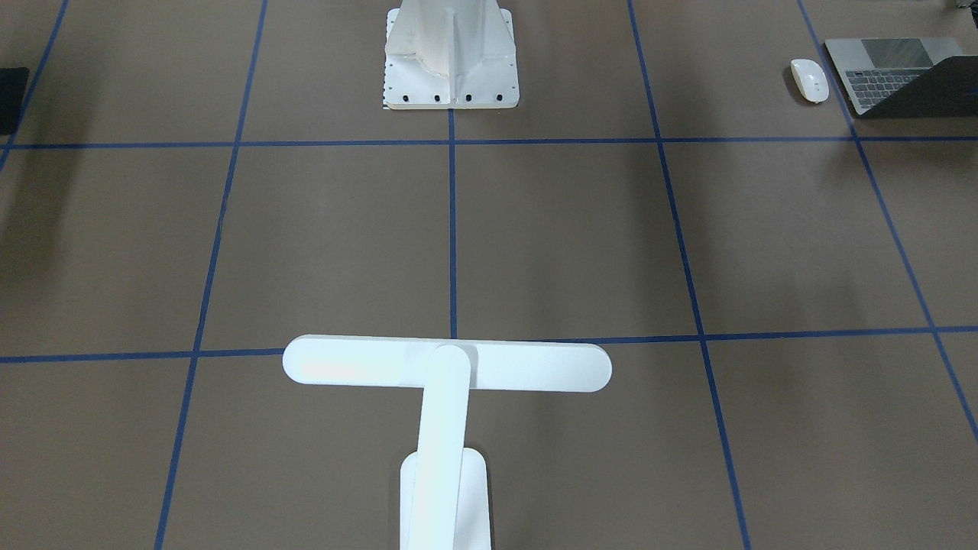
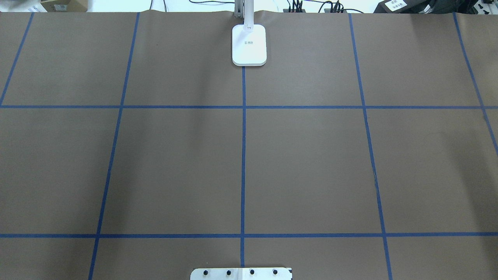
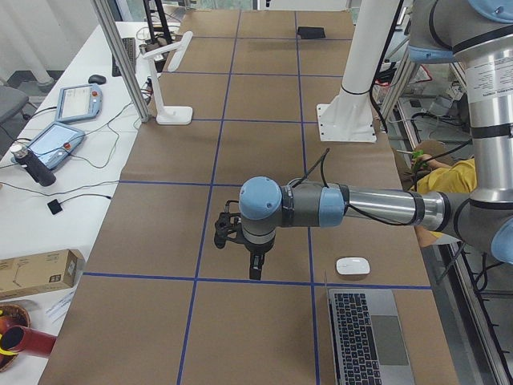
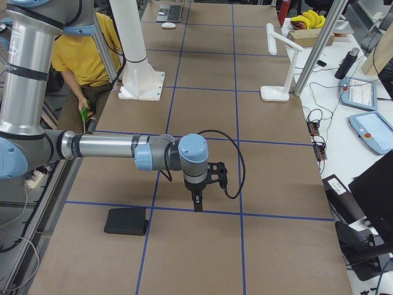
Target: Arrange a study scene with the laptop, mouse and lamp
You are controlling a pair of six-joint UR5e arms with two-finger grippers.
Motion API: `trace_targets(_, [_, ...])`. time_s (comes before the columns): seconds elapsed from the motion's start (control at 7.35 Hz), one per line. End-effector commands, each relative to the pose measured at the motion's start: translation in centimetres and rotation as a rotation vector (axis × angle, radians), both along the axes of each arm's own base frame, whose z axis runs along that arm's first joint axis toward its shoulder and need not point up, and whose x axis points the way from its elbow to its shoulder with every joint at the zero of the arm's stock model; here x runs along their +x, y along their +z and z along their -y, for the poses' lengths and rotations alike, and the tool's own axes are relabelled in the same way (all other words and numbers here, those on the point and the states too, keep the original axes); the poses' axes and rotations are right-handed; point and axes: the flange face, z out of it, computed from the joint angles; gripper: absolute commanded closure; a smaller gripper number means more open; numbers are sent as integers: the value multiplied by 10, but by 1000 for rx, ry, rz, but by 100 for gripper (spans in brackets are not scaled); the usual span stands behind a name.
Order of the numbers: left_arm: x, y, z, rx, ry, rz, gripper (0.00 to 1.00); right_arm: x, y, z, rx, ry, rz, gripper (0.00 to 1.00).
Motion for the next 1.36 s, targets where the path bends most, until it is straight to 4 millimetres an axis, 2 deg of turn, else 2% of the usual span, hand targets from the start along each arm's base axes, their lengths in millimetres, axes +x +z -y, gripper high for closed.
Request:
trace_targets(0.0, [0, -3, 1, 12, 2, 2, 0, 0, 0, 0, 0, 0, 0, 0])
trace_targets(0.54, [-3, -7, 15, 37, -2, 14, 0, 0, 1, 0, -2, 0, 0, 0])
trace_targets(0.68, [-11, -6, 13, 38, -22, 15, 0, 0, 1, -1, -2, -1, 0, 0])
trace_targets(0.95, [-55, 14, 0, 2, -127, 40, 0, 0, 2, -1, -3, -2, -2, 0])
trace_targets(1.09, [-67, 4, 9, 37, -135, 138, 0, 0, 1, -1, 0, -2, -2, 0])
trace_targets(1.22, [-72, 8, 8, 22, -143, 145, 0, 0, 2, -1, 0, -3, 0, 0])
